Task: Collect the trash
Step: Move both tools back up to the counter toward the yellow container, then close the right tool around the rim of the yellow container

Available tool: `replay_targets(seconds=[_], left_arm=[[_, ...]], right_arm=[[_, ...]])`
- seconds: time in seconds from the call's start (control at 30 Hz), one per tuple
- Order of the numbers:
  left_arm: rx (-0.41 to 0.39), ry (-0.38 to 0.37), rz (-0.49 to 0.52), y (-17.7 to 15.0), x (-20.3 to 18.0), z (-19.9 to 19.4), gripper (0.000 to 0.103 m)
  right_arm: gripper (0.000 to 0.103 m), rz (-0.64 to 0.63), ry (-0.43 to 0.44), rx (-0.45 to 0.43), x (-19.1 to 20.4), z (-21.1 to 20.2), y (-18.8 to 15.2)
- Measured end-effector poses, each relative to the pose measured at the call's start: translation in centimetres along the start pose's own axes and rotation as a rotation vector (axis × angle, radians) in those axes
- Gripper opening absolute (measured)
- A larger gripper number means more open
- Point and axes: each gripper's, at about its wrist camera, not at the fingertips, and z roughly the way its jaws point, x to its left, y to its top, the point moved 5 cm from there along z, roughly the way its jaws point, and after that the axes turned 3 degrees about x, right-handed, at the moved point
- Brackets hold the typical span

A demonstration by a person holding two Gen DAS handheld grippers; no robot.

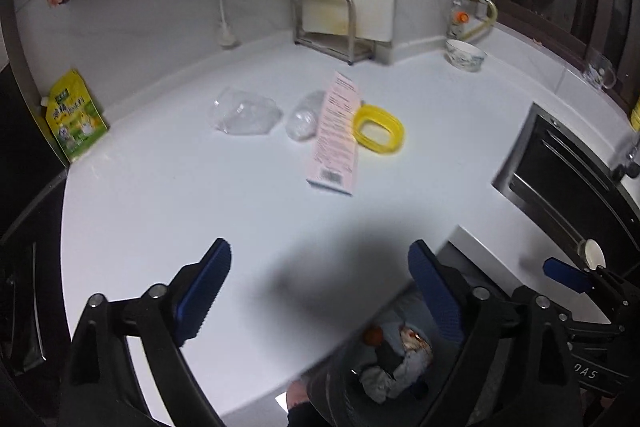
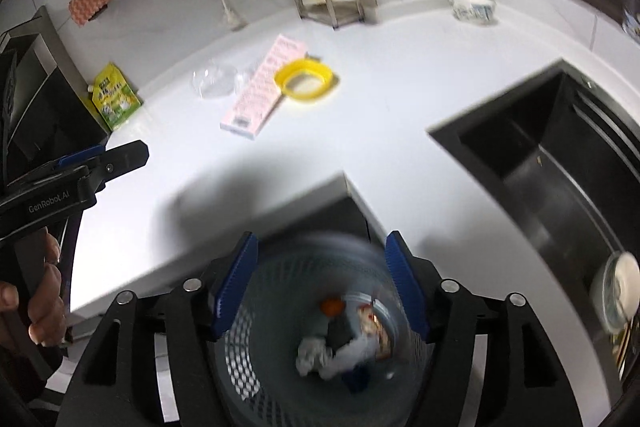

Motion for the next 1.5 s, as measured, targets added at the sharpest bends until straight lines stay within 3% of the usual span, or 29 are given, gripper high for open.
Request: replay_targets(seconds=[0.27, 0.6, 0.87, 1.5], left_arm=[[-0.004, 0.051, -0.069, 3.3, 2.7, 2.9, 0.096], [0.028, 0.028, -0.084, 4.3, 2.5, 7.4, 0.097], [0.056, 0.003, -0.104, 4.7, 2.8, 9.9, 0.097], [0.071, -0.013, -0.111, 5.6, 3.3, 12.5, 0.097]], right_arm=[[0.076, -0.147, 0.032, -0.039, 0.6, 3.5, 7.5], [0.082, -0.397, 0.079, -0.045, 1.4, 10.3, 15.0], [0.082, -0.503, 0.181, 0.042, 2.1, 15.5, 16.8], [0.082, -0.602, 0.234, 0.127, 2.9, 20.3, 18.2]])
